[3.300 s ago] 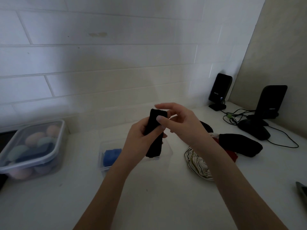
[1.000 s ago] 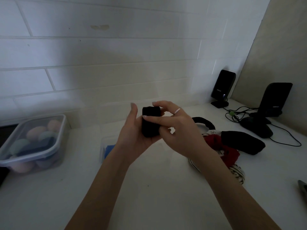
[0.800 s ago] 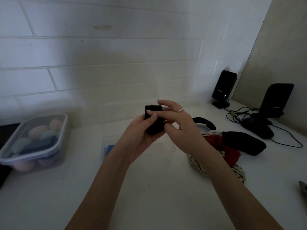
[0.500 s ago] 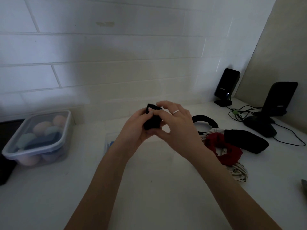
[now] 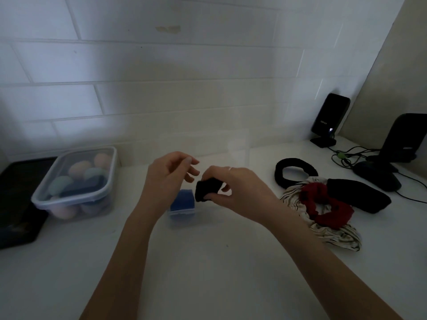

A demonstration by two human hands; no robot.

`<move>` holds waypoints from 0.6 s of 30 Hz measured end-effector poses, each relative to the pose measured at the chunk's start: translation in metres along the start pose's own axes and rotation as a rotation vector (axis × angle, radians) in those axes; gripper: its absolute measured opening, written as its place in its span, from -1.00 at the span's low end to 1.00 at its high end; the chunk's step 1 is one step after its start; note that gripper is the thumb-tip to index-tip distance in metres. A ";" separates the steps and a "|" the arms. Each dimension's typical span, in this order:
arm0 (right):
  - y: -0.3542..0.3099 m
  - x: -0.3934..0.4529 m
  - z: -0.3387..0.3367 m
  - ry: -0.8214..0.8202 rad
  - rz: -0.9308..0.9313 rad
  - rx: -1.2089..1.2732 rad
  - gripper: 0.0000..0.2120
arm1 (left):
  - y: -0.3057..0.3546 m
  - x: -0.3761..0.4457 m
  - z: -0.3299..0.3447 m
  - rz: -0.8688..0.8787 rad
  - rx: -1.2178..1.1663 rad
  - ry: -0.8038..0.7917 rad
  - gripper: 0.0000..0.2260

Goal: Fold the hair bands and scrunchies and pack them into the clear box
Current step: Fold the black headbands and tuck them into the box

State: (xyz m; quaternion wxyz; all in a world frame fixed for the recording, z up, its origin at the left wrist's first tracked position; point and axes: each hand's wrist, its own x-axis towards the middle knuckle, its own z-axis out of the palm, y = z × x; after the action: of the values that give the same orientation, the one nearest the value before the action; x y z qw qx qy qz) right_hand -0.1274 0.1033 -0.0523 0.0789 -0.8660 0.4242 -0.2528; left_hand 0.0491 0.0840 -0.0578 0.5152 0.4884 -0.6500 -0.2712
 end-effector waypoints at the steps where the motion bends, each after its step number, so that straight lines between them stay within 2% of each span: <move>1: 0.000 0.003 0.002 -0.039 0.002 0.019 -0.79 | -0.001 -0.001 0.001 0.003 0.025 -0.014 -0.82; 7: 0.000 0.017 0.002 -0.111 0.033 -0.093 -0.79 | -0.008 -0.004 0.001 0.031 0.143 -0.081 -0.85; 12: -0.003 0.030 0.005 -0.303 0.066 -0.097 -0.82 | -0.009 -0.004 -0.001 0.027 0.245 -0.069 -0.85; 15: -0.004 0.033 0.004 -0.434 0.127 -0.031 -0.83 | -0.010 -0.005 -0.001 0.007 0.265 -0.095 -0.85; 18: 0.001 0.033 0.001 -0.421 0.277 0.134 -0.76 | -0.009 -0.005 -0.001 -0.008 0.305 -0.126 -0.85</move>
State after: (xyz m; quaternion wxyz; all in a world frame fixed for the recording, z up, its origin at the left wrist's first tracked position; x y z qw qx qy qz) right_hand -0.1111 0.0772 -0.0411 0.2563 -0.8261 0.4952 -0.0815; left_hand 0.0538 0.0852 -0.0675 0.3926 0.5454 -0.7126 -0.2016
